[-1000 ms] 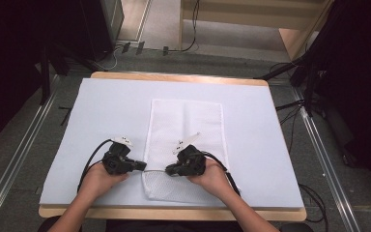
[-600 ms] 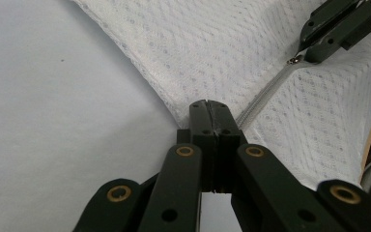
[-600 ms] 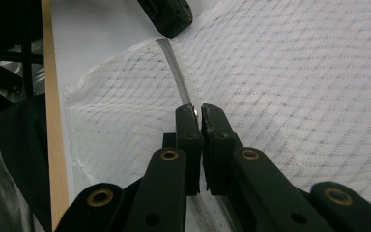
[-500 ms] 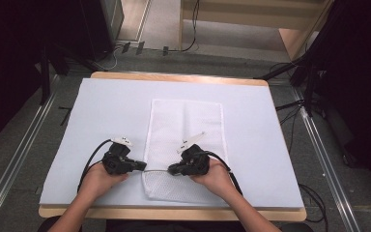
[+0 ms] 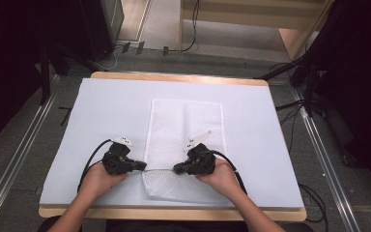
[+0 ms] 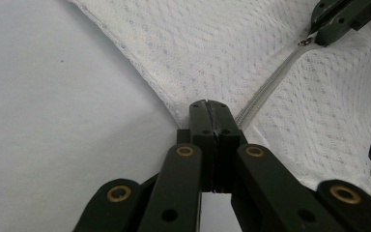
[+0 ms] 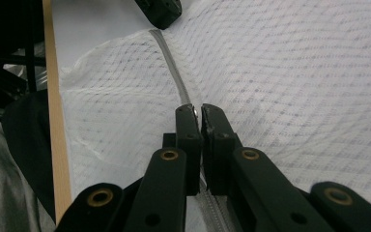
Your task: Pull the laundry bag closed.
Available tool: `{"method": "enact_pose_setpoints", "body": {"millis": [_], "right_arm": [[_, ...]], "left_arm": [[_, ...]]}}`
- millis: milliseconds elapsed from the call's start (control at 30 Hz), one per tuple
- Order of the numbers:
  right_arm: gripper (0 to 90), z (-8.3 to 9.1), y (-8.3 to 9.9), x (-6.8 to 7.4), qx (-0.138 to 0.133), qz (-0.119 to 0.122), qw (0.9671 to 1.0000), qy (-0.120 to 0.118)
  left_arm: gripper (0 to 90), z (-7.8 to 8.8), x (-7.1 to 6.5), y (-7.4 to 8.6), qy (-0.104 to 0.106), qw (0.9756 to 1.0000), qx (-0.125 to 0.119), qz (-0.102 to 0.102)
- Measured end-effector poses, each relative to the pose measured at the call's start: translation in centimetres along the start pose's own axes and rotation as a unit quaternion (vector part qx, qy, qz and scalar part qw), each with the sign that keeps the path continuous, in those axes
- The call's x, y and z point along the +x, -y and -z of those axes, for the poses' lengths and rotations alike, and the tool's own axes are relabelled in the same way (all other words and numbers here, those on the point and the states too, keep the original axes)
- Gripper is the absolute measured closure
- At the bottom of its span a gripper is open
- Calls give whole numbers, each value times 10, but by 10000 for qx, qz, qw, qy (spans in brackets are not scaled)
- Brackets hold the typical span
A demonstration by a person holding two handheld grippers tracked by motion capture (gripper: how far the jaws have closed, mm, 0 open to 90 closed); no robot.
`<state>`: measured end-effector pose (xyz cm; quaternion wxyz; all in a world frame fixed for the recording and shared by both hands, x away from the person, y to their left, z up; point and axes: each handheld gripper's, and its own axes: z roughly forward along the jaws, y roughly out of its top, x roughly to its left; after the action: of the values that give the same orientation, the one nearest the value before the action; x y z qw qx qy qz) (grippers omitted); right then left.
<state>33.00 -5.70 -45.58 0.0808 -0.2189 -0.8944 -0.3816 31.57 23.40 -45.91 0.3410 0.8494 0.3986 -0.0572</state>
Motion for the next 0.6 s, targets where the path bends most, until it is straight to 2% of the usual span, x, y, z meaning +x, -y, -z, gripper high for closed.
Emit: {"method": "enact_pose_setpoints", "body": {"millis": [600], "right_arm": [[890,14,10,-6,-6,-65,10000,41]], "left_arm": [[900,0,0,0,-7,10000,8,-18]]}}
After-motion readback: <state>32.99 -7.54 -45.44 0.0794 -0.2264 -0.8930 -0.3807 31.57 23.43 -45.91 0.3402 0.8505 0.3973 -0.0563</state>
